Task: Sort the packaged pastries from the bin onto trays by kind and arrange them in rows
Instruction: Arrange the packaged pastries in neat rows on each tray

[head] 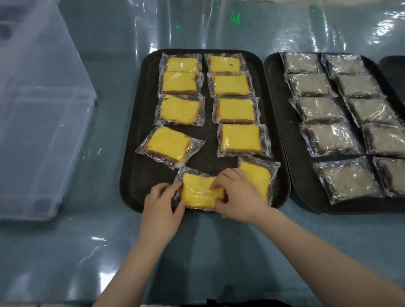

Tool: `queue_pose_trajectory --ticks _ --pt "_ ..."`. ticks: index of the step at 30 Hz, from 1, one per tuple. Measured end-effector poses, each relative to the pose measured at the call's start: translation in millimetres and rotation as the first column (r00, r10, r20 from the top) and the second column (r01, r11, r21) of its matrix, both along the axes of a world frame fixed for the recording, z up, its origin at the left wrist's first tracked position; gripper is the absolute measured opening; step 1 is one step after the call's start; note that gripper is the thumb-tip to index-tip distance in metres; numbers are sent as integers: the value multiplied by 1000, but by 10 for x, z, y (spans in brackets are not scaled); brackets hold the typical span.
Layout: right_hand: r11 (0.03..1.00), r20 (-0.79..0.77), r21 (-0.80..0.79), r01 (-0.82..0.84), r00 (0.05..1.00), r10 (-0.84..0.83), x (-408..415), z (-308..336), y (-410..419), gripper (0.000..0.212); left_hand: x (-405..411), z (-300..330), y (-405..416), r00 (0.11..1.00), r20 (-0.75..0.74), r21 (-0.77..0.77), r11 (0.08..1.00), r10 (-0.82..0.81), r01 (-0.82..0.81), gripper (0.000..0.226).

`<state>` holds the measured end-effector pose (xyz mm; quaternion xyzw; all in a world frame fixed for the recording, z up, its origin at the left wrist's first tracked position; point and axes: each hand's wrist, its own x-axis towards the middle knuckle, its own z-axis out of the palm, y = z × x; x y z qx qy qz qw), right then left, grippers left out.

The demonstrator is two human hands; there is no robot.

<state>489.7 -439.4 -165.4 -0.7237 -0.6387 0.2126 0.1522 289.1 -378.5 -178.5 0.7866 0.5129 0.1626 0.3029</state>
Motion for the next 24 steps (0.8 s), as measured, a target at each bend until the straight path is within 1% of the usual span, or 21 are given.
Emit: queue_pose_trajectory --ticks 2,4,6,7,9,10,11,14,18,19,20,22,23,24 --pt "1000 -69 -17 -5 998 4 33 10 -4 32 90 26 3 998 10 69 996 -55 54 45" --pt "999 -159 -26 -31 987 26 22 21 -4 37 224 42 17 988 5 102 983 -156 155 47" --pt "1000 -226 -7 -11 974 10 15 32 -10 43 345 18 37 971 -49 28 972 -233 235 53" --pt "999 -229 12 40 973 -36 46 36 -18 44 381 -22 46 959 -107 -15 964 -264 264 56" --pt "983 -151 21 180 973 -175 192 36 -60 43 397 -109 43 911 -265 -32 947 -317 320 59" --pt "973 -82 5 229 970 -228 294 38 -105 42 388 -139 37 890 -314 -26 940 -331 341 60" --pt "968 -20 -27 248 968 -248 398 40 -164 41 380 -154 33 878 -338 -25 936 -339 351 60" --pt "971 90 -147 189 980 -177 576 55 -323 44 362 -158 47 861 -359 -46 928 -360 369 60" --pt "962 222 -235 139 971 -86 525 104 -369 58 346 -149 64 850 -364 -55 920 -381 388 60" --pt "960 208 -254 115 976 -62 519 122 -369 59 338 -150 74 850 -362 -58 920 -382 388 60" --pt "959 157 -266 94 986 -53 525 153 -366 59 321 -152 90 854 -362 -60 924 -374 379 61" --pt "964 15 -255 71 997 -69 578 222 -367 61 276 -167 140 862 -377 -52 937 -338 344 62" --pt "971 -20 -233 51 998 -58 612 241 -370 63 251 -180 162 862 -390 -40 942 -322 334 62" --pt "976 -14 -219 17 1000 -20 643 246 -374 63 232 -191 178 861 -401 -29 943 -315 331 63"
